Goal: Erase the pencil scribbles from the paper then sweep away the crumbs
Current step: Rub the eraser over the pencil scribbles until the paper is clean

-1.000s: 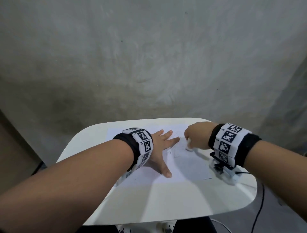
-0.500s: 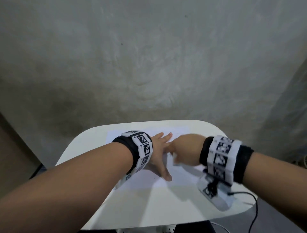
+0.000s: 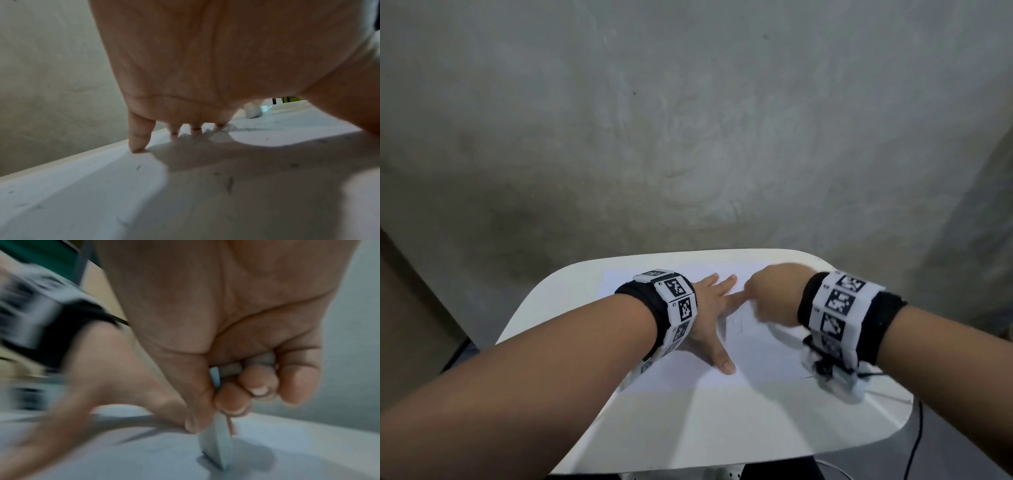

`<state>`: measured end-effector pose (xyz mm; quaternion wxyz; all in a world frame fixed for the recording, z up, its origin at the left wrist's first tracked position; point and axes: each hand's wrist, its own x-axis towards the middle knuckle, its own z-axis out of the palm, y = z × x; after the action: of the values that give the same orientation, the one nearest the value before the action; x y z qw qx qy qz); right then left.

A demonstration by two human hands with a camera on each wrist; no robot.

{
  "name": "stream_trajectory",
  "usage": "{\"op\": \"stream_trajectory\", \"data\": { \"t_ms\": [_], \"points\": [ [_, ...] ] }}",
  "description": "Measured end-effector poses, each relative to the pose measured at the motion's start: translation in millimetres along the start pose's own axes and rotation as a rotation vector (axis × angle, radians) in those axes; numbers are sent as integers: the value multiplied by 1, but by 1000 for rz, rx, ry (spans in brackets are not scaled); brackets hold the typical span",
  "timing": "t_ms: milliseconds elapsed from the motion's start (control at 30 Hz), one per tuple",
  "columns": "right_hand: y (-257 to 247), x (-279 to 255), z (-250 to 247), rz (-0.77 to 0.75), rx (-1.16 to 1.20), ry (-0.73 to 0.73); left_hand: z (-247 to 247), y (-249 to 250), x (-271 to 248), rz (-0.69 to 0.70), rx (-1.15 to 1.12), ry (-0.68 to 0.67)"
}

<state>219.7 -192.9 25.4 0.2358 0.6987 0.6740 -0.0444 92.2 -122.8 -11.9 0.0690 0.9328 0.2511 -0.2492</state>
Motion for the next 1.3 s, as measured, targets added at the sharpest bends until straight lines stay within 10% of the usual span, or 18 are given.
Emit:
{"op": "stream_trajectory", "data": {
  "t_ms": [200, 367, 500, 633, 800, 933, 1100, 1233, 1300],
  "points": [
    [23, 4, -7, 130, -33, -4, 3, -1, 0, -17, -23, 9],
    [-17, -8, 2, -176, 74, -30, -6, 6, -10, -14, -59, 27],
    [24, 9, -3, 134, 103, 15, 1, 0, -1, -8, -27, 12],
    [-9, -1, 1, -98, 66, -11, 0, -1, 1, 12, -36, 12],
    [25, 8, -12, 126, 19, 5, 2, -2, 3, -8, -5, 4],
    [-10, -2, 0, -108, 117, -24, 1, -2, 3, 12, -28, 1],
    [21, 7, -10, 141, 54, 29, 0, -1, -1, 1, -16, 4],
    [-17, -6, -6, -153, 94, 1, -2, 1, -4, -39, -87, 0],
    [-3, 0, -10, -57, 115, 3, -2, 0, -3, -6, -51, -2]
  ]
}}
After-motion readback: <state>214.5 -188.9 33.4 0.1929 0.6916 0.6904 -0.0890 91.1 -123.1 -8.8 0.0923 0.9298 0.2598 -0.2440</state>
